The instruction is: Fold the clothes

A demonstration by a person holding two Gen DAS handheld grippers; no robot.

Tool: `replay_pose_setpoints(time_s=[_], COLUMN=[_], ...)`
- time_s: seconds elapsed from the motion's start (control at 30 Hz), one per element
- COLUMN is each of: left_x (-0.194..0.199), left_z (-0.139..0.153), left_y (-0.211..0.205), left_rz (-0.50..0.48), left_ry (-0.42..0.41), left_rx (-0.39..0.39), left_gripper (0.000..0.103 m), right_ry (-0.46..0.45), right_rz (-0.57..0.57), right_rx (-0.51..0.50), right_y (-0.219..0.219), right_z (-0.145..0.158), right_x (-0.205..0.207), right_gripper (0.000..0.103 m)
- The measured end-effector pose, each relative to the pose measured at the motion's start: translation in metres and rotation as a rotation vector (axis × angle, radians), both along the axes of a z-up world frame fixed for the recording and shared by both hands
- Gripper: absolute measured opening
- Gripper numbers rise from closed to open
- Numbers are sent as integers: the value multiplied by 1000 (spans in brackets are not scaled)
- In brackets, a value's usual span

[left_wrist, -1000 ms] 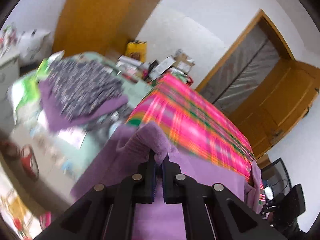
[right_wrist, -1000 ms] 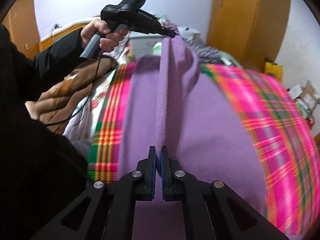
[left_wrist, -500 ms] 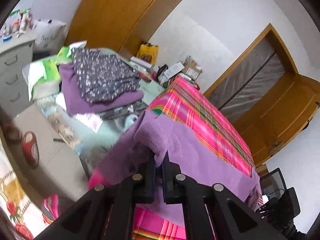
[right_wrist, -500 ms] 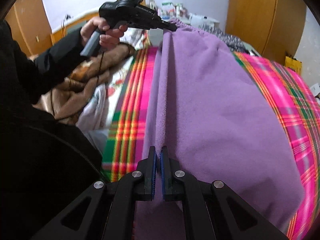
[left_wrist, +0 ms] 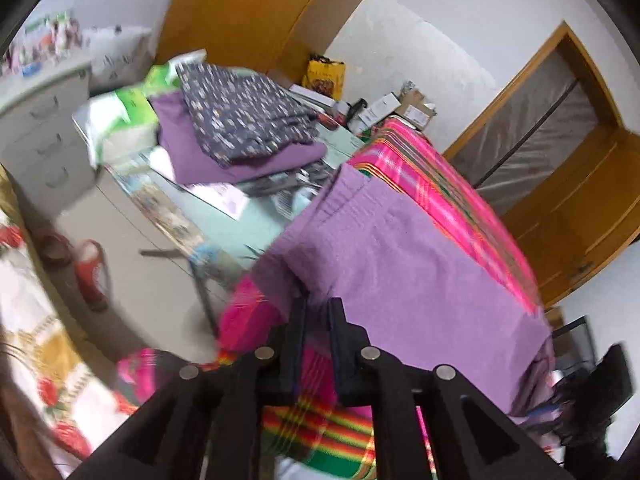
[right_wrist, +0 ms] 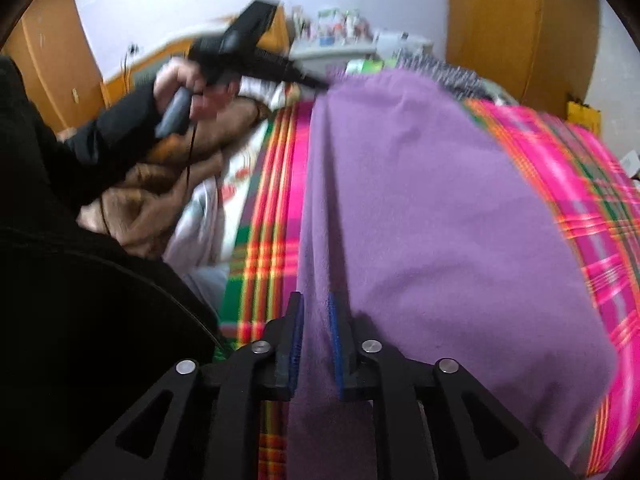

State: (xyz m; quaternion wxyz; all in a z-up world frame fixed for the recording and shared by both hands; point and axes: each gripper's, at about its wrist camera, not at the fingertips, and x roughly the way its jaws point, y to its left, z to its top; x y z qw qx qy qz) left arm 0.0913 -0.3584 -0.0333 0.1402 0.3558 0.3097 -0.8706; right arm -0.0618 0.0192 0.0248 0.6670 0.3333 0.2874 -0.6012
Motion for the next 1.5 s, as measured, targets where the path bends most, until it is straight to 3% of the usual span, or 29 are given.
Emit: replay_pose_setpoints(time_s=[0.07, 0.2, 0.33, 0.5, 0.67, 0.9, 1.0, 1.13, 1.3, 1.5], left_x=[2, -17, -66, -125, -153, -164, -165, -157, -149, -121], left_z=[10, 38, 52, 37, 19, 9, 7, 14, 11, 28], left_y=[3, 9, 14, 6, 1, 2, 8, 5, -15, -6], left_rz=[15, -13, -134, -201, -237, -274, -301, -268, -247, -224], left_ry=[-21, -7, 17, -64, -132, -170, -173, -126, -65, -30], left_rx=[-57, -170, -201, -175, -186, -194, -227, -252, -170, -179], left_gripper=[12, 15, 28, 28, 28, 30, 12, 3, 4, 4], right_ry=[6, 14, -9, -38, -58, -65, -62, -62, -63, -52], right_rz=[-60, -206, -319, -391, -434, -462, -469, -482, -476, -468], right_rx=[-38, -65, -56, -70, -67, -79, -83, -91, -106, -131], right_y=[7, 15, 20, 37, 46, 50, 50, 50, 49, 44], right_z=[6, 4, -10, -17, -24, -22, -21, -19, -17, -13], right_x=[-7, -27, -43, -48, -51, -58, -58, -58, -53, -47], right_gripper=[33, 35, 35, 35, 35, 35, 35, 35, 35, 35])
